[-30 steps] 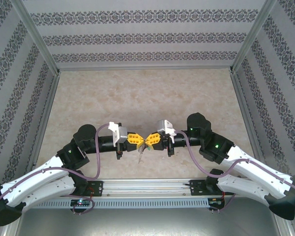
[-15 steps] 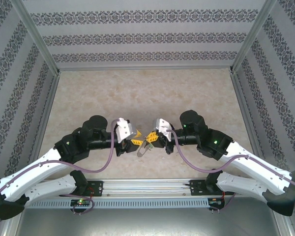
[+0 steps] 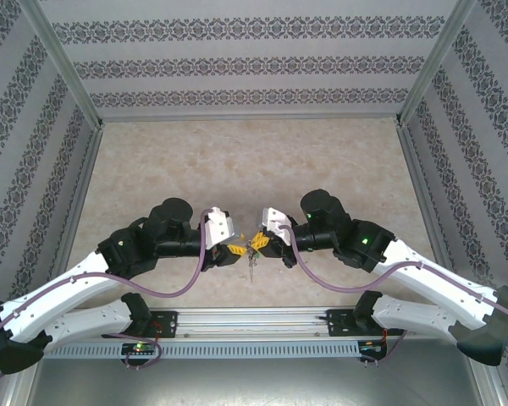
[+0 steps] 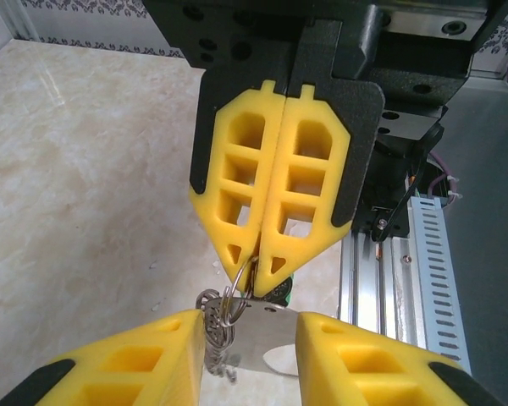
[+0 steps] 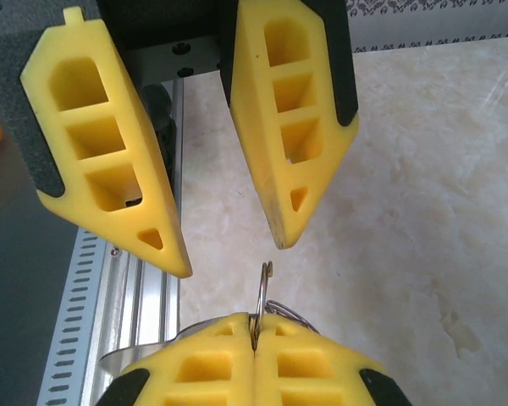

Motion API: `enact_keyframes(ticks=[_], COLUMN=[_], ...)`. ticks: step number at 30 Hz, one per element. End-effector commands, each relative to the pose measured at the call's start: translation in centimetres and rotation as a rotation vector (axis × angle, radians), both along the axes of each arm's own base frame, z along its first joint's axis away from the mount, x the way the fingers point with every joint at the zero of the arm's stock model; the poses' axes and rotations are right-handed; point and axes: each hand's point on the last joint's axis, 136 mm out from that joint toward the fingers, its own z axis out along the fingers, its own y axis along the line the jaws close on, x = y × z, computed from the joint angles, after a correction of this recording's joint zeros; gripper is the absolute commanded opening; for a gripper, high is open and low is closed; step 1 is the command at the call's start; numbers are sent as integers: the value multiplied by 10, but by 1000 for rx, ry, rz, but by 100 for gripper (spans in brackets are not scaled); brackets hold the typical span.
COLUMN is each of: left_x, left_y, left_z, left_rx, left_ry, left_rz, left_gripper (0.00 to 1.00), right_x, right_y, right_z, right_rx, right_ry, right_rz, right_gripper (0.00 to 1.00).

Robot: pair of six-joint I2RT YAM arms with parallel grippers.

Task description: Put the keys on the keyring

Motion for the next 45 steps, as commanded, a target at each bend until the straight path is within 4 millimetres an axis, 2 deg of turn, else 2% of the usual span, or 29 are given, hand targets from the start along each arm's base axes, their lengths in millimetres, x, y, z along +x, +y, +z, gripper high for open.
enact_keyframes(ticks=[1,9,16,20,23,29,34,35,45], left_x=[-8,-4,-2,-3,-4,-6,-10,-12,-18], left_y=[-5,-15,-14,-14,-14,-13,-10,-9,-10], left_z=[8,7,8,7,6,12,29,31,45], left_rx=[-5,9,20,25,28,-7,-96,-110,-214], left_ry=[-17,-34,-49,-47,-44,-69,-100,-102,-116], left_rz=[-53,-75,-72,-79,-86,-85,-83,-84,-96], left_gripper=[33,30,21,11,0,0,0,0,0], right_x=[-7,-9,-7,-8,-8,-10,-11,-11,-13], right_y=[4,7,9,10,10,9,8,8,4], right_z=[22,19,14,15,16,18,21,21,26], right_rx=[52,35,18,17,21,34,54,60,85], right_ry=[-28,-5,7,10,5,1,-3,-5,-9], right_rz=[42,63,64,73,74,78,71,70,59], right_gripper=[0,0,0,0,0,0,20,21,18])
